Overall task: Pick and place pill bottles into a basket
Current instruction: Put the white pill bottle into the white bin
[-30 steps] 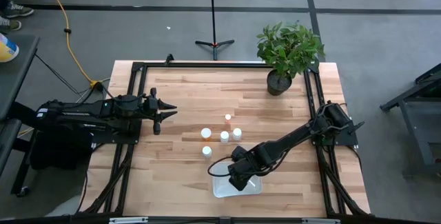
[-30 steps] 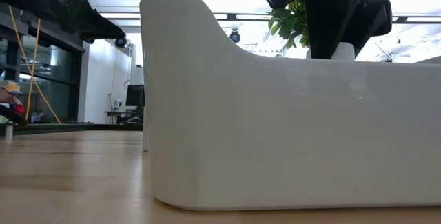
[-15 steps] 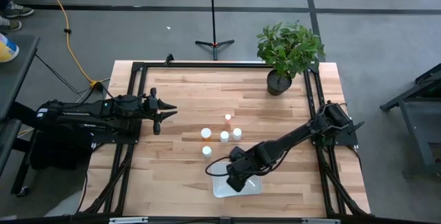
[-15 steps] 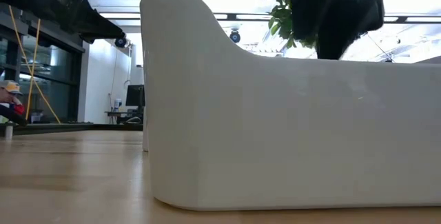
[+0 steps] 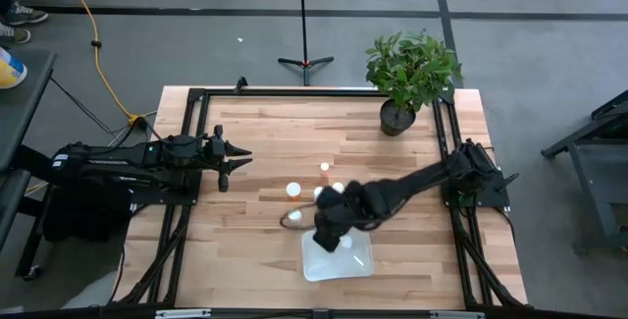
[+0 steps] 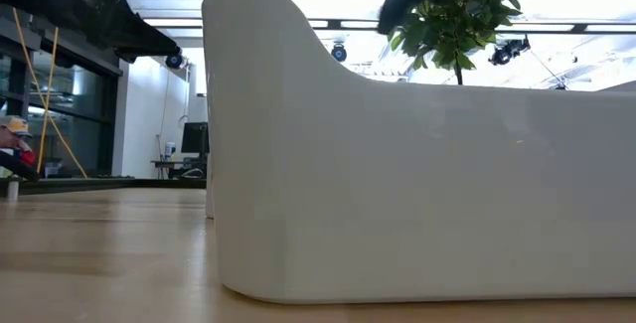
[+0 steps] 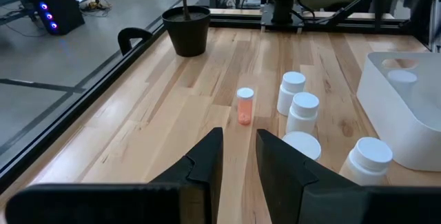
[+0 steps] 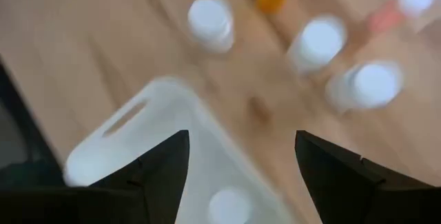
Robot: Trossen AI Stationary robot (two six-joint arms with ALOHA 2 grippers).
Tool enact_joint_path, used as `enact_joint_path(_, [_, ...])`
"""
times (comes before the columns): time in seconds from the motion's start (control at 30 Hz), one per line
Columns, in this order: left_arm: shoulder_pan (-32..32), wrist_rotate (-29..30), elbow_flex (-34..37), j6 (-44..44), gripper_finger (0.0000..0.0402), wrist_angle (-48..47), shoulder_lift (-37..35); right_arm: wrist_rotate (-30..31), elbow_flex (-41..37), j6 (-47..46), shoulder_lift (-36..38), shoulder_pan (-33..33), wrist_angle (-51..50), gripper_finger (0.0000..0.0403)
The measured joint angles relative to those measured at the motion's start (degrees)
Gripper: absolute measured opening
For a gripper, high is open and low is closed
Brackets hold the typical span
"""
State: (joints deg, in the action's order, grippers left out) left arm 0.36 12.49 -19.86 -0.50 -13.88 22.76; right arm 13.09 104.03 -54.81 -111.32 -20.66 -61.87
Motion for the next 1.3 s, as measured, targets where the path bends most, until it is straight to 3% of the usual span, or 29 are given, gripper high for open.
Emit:
enact_joint_path(0.17, [-0.01, -0.02, -0.02, 0.01, 0.0124, -0.01, 0.0, -1.92, 0.06, 6.08, -0.01, 5.11, -2.26, 0.0255])
enact_joint_path(0.47, [-0.01, 0.0, 0.0, -0.01, 0.0124, 0.01, 0.0, -7.35, 0.06, 12.53, -0.01, 12.21, -15.01, 0.0254])
enact_joint_path(1.3, [-0.02, -0.02, 0.0, -0.02, 0.0124, 0.01, 0.0, -11.92, 0.08, 17.73, -7.57, 18.14, -13.27, 0.0312])
